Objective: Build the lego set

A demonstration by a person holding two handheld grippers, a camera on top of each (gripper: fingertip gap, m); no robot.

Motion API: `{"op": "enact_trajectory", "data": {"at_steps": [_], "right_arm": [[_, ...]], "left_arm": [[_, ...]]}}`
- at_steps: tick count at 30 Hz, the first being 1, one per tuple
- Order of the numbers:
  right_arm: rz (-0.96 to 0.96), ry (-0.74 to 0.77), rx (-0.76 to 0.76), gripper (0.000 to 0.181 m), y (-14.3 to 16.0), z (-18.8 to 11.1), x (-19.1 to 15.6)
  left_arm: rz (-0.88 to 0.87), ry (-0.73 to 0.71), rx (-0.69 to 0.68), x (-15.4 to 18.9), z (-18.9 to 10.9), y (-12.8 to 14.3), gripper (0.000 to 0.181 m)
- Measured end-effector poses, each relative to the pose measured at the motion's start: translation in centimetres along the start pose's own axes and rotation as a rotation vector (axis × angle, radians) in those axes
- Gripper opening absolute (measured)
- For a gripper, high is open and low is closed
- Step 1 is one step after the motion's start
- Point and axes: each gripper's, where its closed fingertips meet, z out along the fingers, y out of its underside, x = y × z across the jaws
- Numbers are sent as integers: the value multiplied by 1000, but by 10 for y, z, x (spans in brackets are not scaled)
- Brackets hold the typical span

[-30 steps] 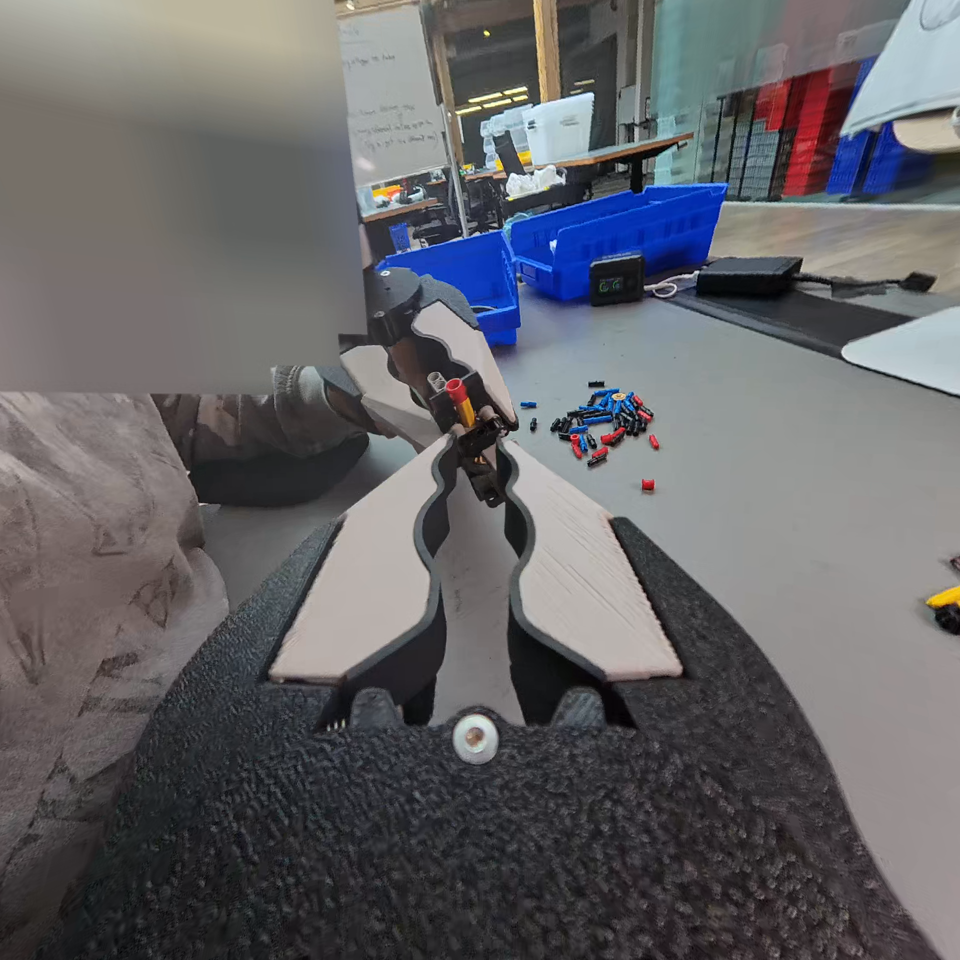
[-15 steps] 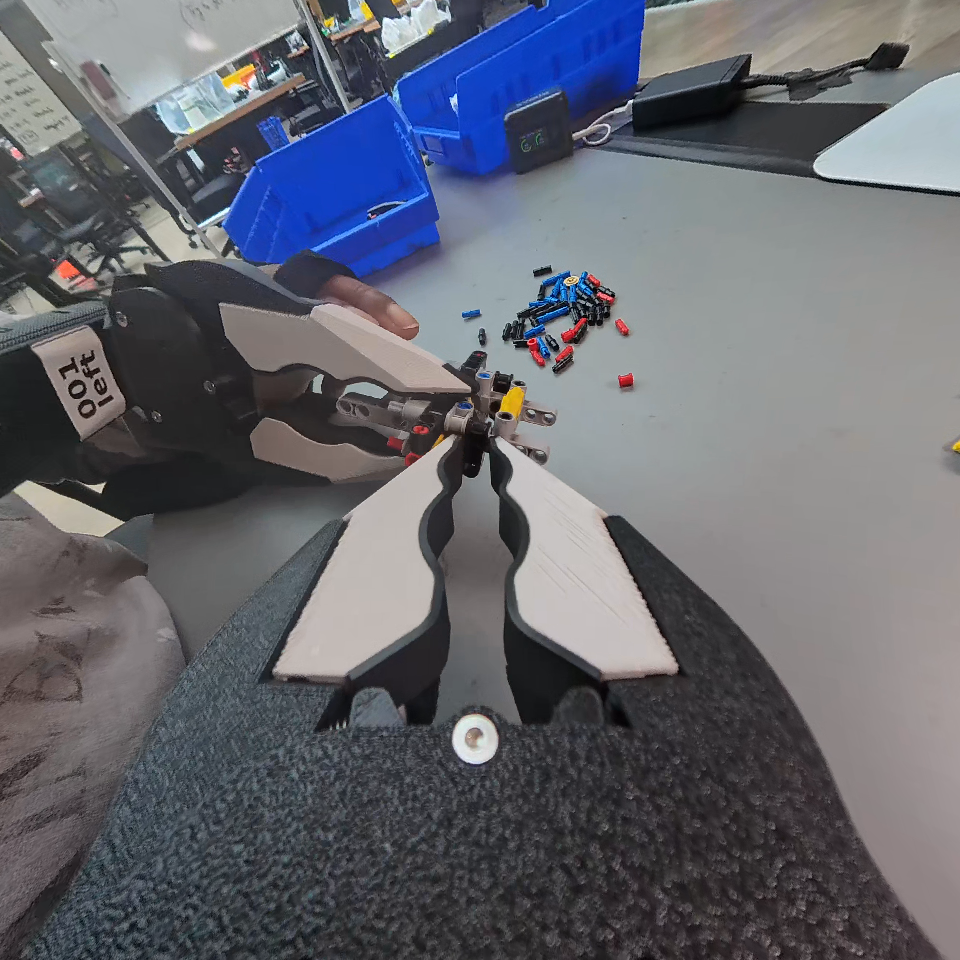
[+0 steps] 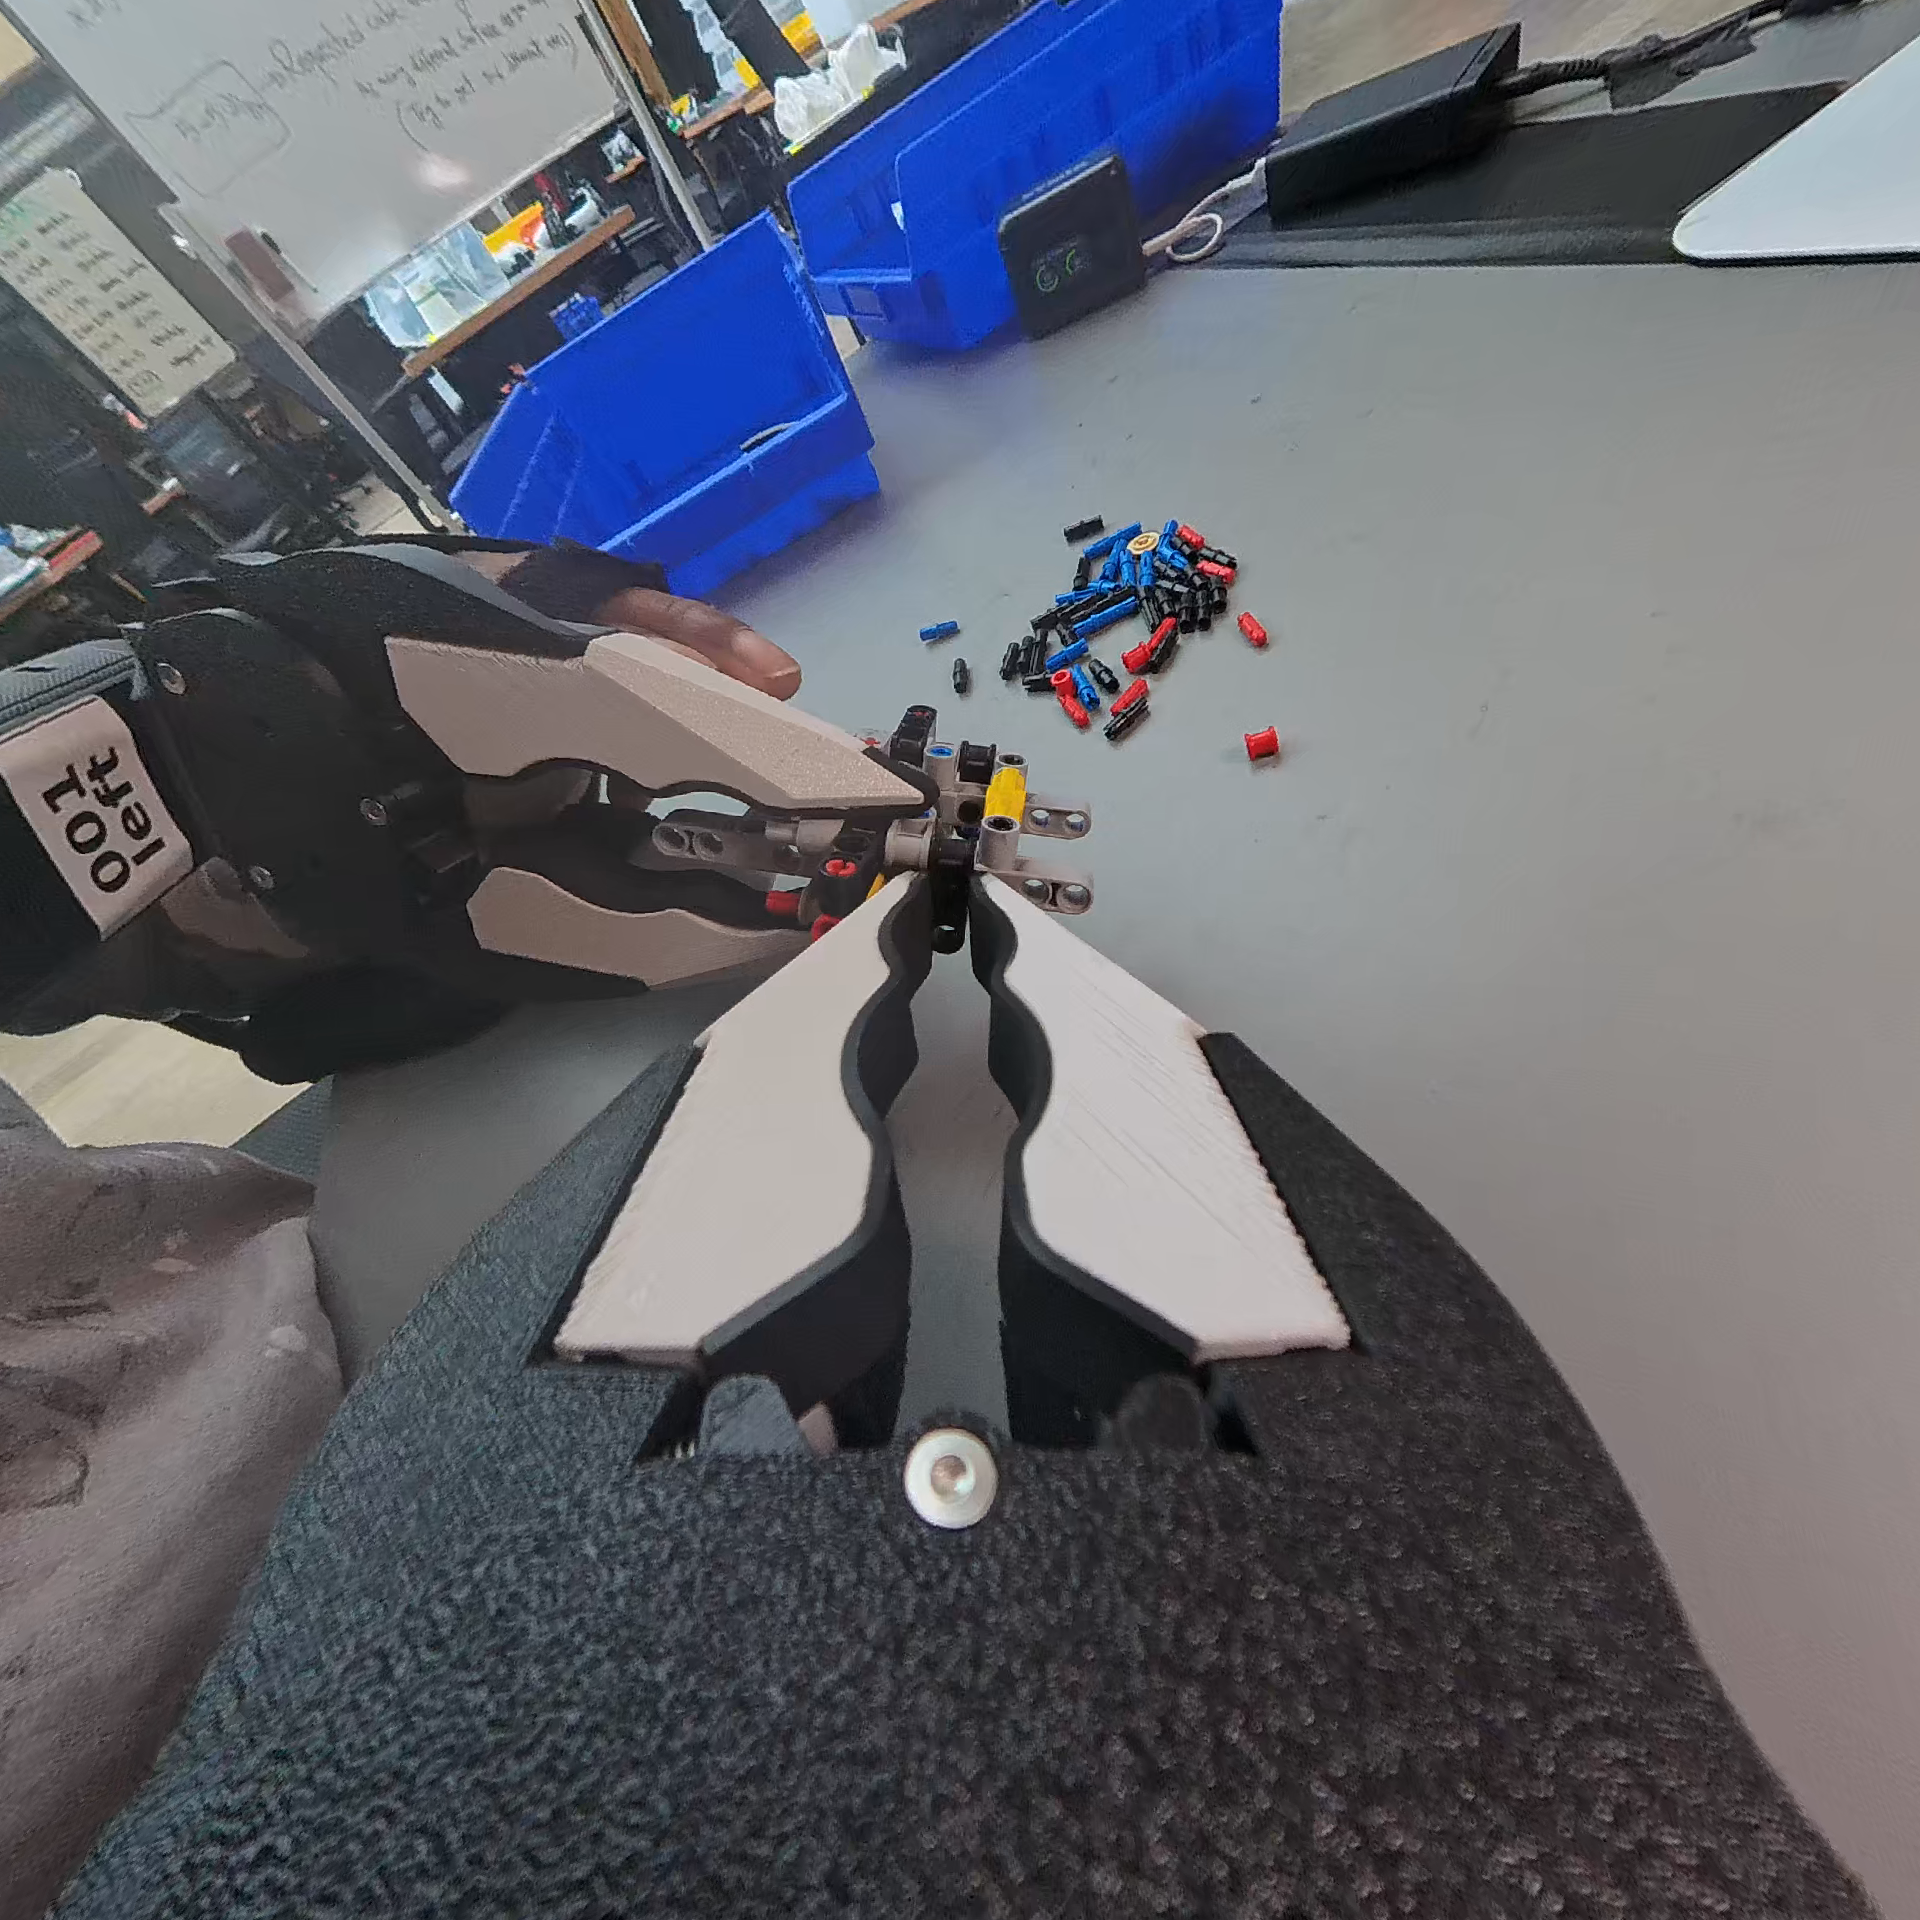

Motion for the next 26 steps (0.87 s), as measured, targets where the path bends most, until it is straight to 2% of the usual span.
{"op": "enact_trajectory", "data": {"at_steps": [1,10,26], "right_arm": [[-6,1,4,5,-1,1,0],[41,-21,20,5,-8,8,6],[-11,-20,-3,5,-8,9,10]], "left_arm": [[-4,0,-3,-1,0,1,24],[-2,-1,-41,-6,0,8,24],[10,-7,-80,-4,2,8,23]]}}
